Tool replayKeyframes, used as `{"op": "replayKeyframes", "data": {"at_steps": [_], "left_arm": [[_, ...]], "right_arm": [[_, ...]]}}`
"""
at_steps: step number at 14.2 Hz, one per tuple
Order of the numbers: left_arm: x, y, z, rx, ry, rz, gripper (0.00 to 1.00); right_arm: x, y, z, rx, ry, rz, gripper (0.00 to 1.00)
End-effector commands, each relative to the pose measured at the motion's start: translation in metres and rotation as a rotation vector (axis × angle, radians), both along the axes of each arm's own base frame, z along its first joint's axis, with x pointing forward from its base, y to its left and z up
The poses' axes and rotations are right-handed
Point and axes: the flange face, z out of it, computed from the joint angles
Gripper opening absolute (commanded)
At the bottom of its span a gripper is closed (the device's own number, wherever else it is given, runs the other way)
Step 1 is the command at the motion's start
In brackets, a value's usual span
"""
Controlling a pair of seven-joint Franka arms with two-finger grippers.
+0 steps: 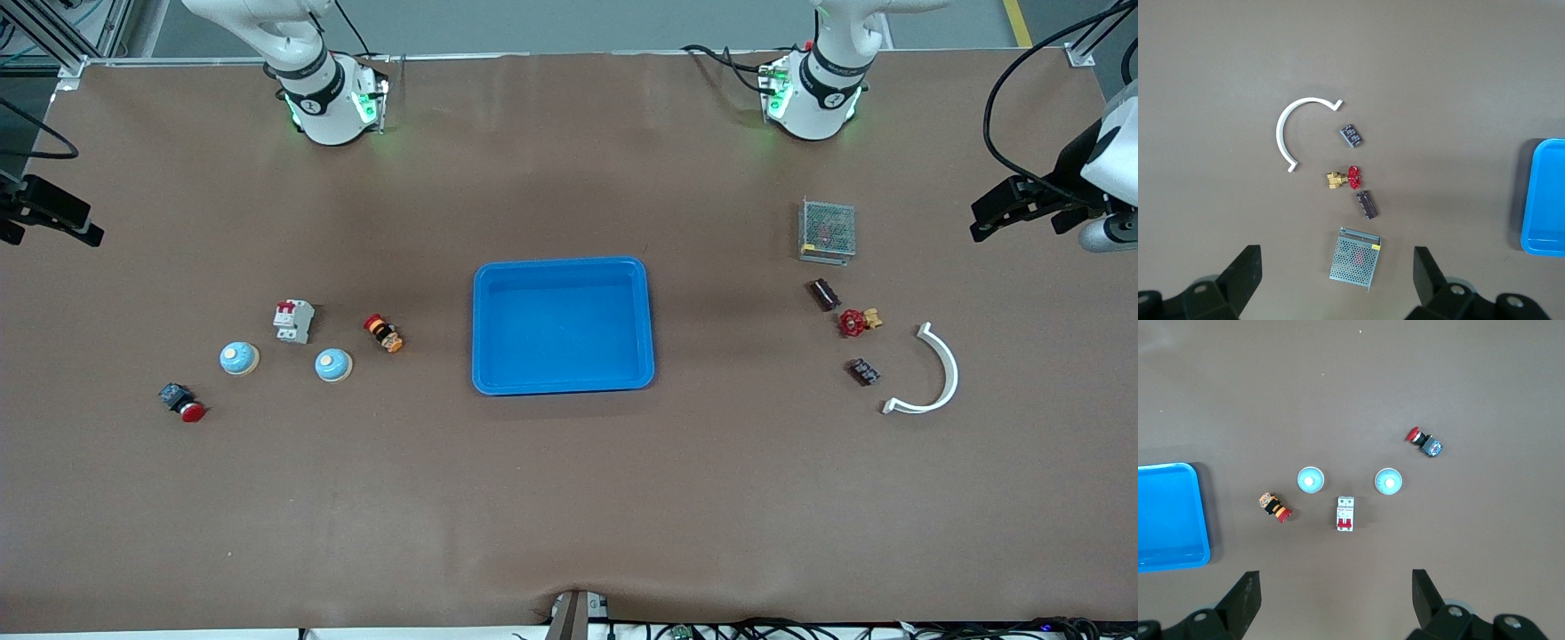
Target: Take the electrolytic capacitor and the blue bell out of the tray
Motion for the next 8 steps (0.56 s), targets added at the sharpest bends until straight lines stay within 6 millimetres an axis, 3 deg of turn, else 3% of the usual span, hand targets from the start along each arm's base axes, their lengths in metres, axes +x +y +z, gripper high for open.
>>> {"op": "replayKeyframes", "data": {"at_steps": [1, 8], "left_arm": [[-0.0047, -0.0009, 0.0038, -0.019, 0.001, -0.013, 1.00], [-0.0049, -0.0010, 0.0055, -0.020, -0.004, -0.016, 1.00]], "right_arm": [[-0.0055, 0.0061, 0.0007, 0.003, -0.014, -0.008, 1.00], [-0.0016, 0.0108, 0.0030, 0.000, -0.037, 0.001, 1.00]]}}
